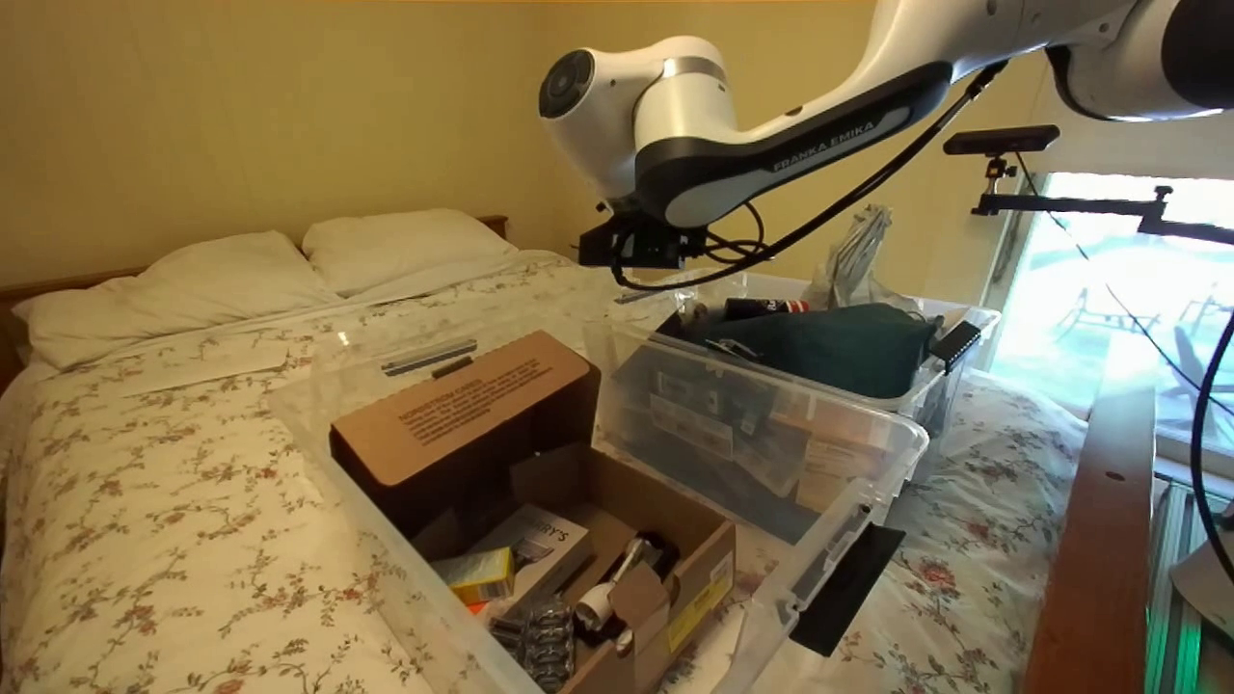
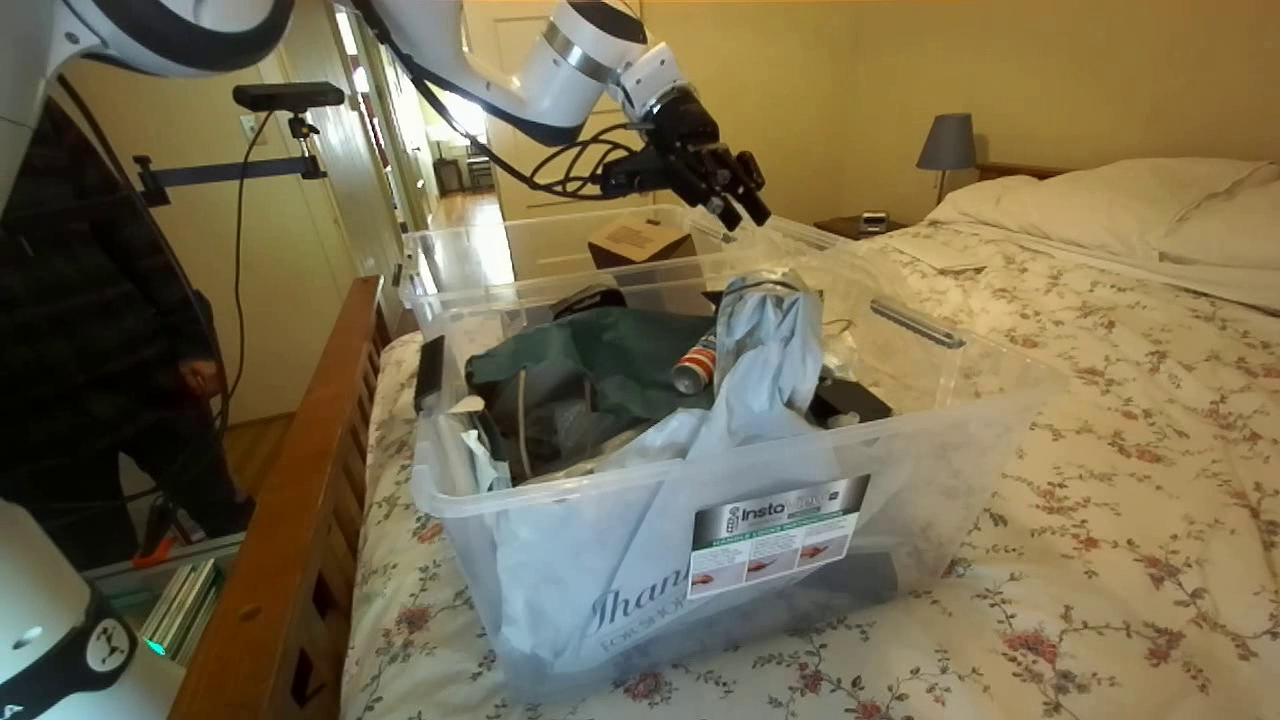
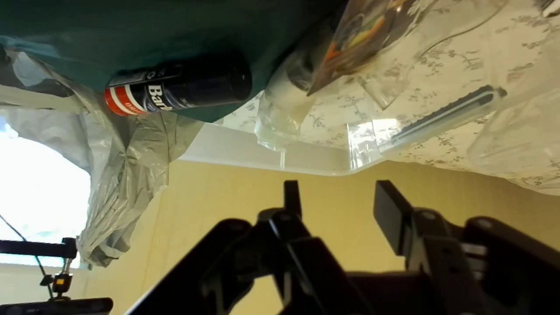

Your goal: Remove the clear cup from the brown box and put it in the container on the right.

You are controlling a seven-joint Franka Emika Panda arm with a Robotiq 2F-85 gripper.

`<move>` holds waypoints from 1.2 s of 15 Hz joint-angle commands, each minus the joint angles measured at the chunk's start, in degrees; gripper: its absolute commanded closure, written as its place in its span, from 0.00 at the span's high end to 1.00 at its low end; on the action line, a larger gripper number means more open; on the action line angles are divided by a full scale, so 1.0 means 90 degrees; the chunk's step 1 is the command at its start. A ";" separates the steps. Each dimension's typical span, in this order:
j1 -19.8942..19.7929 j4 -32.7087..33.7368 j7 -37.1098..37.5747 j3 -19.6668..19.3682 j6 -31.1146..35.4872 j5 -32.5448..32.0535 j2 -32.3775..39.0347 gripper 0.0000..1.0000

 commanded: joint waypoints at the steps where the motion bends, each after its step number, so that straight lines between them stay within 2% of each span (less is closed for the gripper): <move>1: 0.0146 0.0166 0.0188 0.0013 -0.0229 0.0024 -0.0144 0.79; 4: -0.0012 -0.0249 -0.0367 0.0485 0.0404 0.0568 -0.0609 0.99; 13: -0.0344 -0.1802 -0.2079 0.1498 0.1743 0.1563 -0.1832 1.00; 14: 0.0050 -0.1023 -0.1745 0.1141 0.1273 0.1377 -0.1338 1.00; 18: -0.0061 -0.1486 -0.1988 0.1254 0.1547 0.1443 -0.1618 1.00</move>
